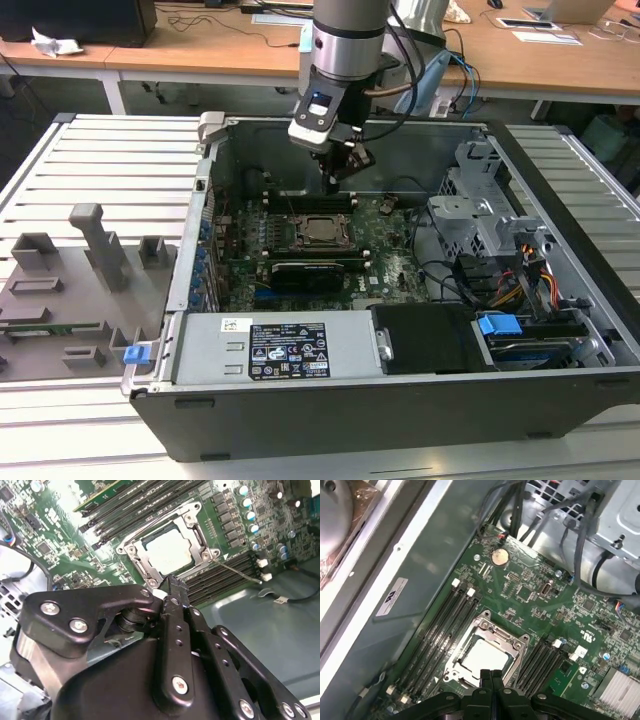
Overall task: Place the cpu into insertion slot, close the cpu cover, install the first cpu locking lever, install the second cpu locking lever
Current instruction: 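Install the first cpu locking lever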
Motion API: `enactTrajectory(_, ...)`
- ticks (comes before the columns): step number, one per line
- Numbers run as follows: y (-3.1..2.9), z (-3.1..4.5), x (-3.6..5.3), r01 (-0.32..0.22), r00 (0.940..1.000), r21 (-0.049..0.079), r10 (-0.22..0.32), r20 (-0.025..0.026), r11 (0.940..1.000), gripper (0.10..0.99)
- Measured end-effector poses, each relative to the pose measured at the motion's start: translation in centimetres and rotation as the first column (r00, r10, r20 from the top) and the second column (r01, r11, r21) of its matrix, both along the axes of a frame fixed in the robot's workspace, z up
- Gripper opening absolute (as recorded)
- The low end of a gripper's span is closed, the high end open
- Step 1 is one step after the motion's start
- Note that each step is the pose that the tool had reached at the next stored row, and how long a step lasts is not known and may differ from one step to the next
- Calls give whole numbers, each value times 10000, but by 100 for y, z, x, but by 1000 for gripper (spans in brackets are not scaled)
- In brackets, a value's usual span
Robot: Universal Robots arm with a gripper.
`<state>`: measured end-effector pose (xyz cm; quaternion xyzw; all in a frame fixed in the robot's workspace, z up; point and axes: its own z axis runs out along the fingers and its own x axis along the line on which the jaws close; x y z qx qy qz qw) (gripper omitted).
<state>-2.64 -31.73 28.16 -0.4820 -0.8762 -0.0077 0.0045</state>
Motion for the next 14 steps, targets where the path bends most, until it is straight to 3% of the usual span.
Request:
enactTrajectory(4, 0, 0, 0, -740, 9973, 0, 740, 0, 9973, 102)
enactTrajectory(8, 0, -1, 0, -1535, 9881, 0, 1535, 0, 9881, 102)
enactTrajectory(9, 0, -1, 0, -1724, 9850, 0, 1724, 0, 9850, 102)
enactTrajectory(10, 0, -1, 0, -2146, 9767, -1, 2146, 0, 9767, 102)
enactTrajectory(14, 0, -1, 0, -2847, 9586, 0, 2847, 0, 9586, 102)
